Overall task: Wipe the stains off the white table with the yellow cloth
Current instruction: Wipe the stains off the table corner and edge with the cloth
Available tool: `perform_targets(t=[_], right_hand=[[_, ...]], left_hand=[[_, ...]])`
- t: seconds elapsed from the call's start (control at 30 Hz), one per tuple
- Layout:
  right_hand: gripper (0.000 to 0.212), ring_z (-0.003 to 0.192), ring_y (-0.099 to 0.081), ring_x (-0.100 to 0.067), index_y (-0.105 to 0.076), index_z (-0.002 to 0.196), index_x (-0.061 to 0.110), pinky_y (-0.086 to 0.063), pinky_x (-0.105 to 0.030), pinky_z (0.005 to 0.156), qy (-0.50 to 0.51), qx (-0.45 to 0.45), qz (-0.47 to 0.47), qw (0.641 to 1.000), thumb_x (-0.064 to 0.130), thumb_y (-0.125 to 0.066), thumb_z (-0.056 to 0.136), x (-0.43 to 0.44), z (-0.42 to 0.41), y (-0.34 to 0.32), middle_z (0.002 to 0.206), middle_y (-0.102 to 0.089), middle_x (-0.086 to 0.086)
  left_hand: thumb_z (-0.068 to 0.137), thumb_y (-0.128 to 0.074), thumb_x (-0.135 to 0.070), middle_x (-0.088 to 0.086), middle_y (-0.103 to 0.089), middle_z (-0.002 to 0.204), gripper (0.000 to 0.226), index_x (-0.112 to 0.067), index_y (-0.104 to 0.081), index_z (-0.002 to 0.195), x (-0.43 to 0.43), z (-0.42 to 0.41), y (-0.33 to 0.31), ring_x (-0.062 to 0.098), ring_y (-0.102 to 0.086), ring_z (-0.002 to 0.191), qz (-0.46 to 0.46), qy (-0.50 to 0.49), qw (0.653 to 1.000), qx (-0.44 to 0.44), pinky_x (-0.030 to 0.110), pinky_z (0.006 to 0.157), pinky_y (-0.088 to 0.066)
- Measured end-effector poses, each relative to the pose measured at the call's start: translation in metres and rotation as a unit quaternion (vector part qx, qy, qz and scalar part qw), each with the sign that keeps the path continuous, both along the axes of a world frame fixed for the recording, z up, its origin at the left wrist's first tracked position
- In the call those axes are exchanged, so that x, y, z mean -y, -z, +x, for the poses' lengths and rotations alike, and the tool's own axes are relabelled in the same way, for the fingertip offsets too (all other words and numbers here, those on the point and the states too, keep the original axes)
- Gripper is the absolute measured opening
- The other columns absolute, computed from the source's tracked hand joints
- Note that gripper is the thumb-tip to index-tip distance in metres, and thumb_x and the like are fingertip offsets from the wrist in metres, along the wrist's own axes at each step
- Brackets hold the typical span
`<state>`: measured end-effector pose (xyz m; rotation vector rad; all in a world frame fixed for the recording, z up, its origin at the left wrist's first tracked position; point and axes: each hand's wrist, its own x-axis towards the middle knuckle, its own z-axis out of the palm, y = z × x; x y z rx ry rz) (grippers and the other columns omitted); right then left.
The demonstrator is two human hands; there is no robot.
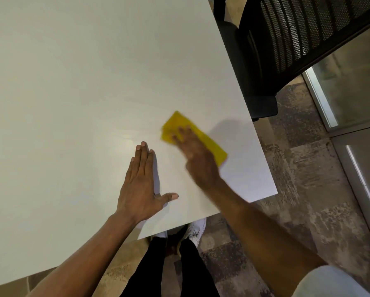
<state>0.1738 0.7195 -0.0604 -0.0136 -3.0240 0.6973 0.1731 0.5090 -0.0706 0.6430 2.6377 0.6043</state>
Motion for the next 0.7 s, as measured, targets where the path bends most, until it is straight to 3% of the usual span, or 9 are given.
perform_targets(t=[0.07, 0.13, 0.2, 0.27, 0.33, 0.43, 0.57, 0.7], right_hand=[[0.073, 0.143, -0.047, -0.047, -0.058, 0.143, -0.001, -0.038, -0.056, 0.122, -0.081, -0.035, -0.005, 0.996, -0.012, -0.020, 0.081, 0.031, -0.004, 0.001, 0.152, -0.052, -0.026], [0.072, 0.147, -0.043, -0.045, -0.054, 0.147, 0.002, -0.034, -0.052, 0.125, -0.096, -0.033, 0.002, 0.995, -0.007, -0.017, 0.085, 0.030, -0.015, 0.002, 0.156, -0.048, -0.023], [0.071, 0.156, -0.030, -0.037, -0.044, 0.155, 0.008, -0.020, -0.041, 0.131, -0.049, -0.014, 0.037, 0.998, -0.006, -0.017, 0.091, 0.004, -0.027, 0.007, 0.166, -0.036, -0.017], [0.069, 0.159, -0.024, -0.028, -0.041, 0.158, 0.014, -0.016, -0.031, 0.131, 0.055, 0.019, 0.031, 0.998, -0.011, -0.030, 0.095, -0.040, -0.037, 0.013, 0.170, -0.030, -0.010], [0.077, 0.159, -0.025, -0.026, -0.043, 0.157, 0.018, -0.029, -0.037, 0.127, 0.168, 0.032, 0.025, 0.985, -0.018, -0.038, 0.089, -0.082, -0.042, 0.009, 0.169, -0.033, -0.007], [0.084, 0.159, -0.026, -0.027, -0.048, 0.154, 0.021, -0.043, -0.044, 0.117, 0.213, 0.018, 0.026, 0.976, -0.023, -0.041, 0.083, -0.105, -0.045, 0.006, 0.167, -0.037, -0.006], [0.083, 0.158, -0.029, -0.027, -0.050, 0.153, 0.017, -0.039, -0.041, 0.121, 0.209, -0.002, 0.009, 0.978, -0.023, -0.041, 0.082, -0.074, -0.041, 0.006, 0.165, -0.041, -0.006], [0.070, 0.157, -0.030, -0.029, -0.048, 0.152, 0.007, -0.029, -0.046, 0.127, 0.107, 0.006, -0.054, 0.993, -0.022, -0.041, 0.089, -0.015, -0.020, 0.013, 0.163, -0.041, -0.011]], left_hand=[[0.075, -0.050, -0.097, 0.010, 0.014, 0.179, 0.141, -0.005, -0.001, 0.169, 0.001, 0.001, 0.001, 0.023, 0.016, 0.166, 0.005, -0.004, 1.000, 0.000, 0.049, 0.136, -0.008], [0.074, -0.050, -0.098, 0.008, 0.015, 0.179, 0.142, -0.007, 0.000, 0.169, 0.001, 0.001, 0.001, 0.022, 0.016, 0.166, 0.007, -0.004, 1.000, 0.003, 0.049, 0.136, -0.008], [0.072, -0.051, -0.099, 0.006, 0.017, 0.179, 0.143, -0.007, 0.000, 0.170, 0.002, 0.000, 0.001, 0.020, 0.017, 0.166, 0.003, -0.006, 1.000, 0.006, 0.048, 0.136, -0.010], [0.071, -0.053, -0.099, 0.004, 0.019, 0.179, 0.145, -0.008, 0.002, 0.170, 0.002, -0.001, 0.000, 0.019, 0.018, 0.166, 0.002, -0.006, 1.000, 0.014, 0.049, 0.136, -0.012], [0.071, -0.055, -0.098, 0.003, 0.021, 0.178, 0.145, -0.009, 0.004, 0.170, 0.002, -0.001, -0.001, 0.019, 0.018, 0.166, 0.004, -0.002, 1.000, 0.020, 0.051, 0.135, -0.014], [0.072, -0.057, -0.098, 0.002, 0.021, 0.178, 0.145, -0.010, 0.005, 0.170, 0.005, -0.002, -0.001, 0.019, 0.018, 0.166, 0.007, 0.000, 1.000, 0.025, 0.051, 0.135, -0.015], [0.076, -0.053, -0.096, 0.004, 0.017, 0.179, 0.140, -0.008, 0.002, 0.170, 0.015, -0.003, -0.001, 0.021, 0.014, 0.167, 0.019, 0.016, 1.000, 0.015, 0.053, 0.134, -0.018], [0.070, -0.053, -0.100, 0.006, 0.019, 0.179, 0.147, -0.008, 0.004, 0.169, 0.034, -0.001, -0.002, 0.023, 0.016, 0.166, 0.003, -0.029, 1.000, 0.009, 0.053, 0.135, -0.011]])
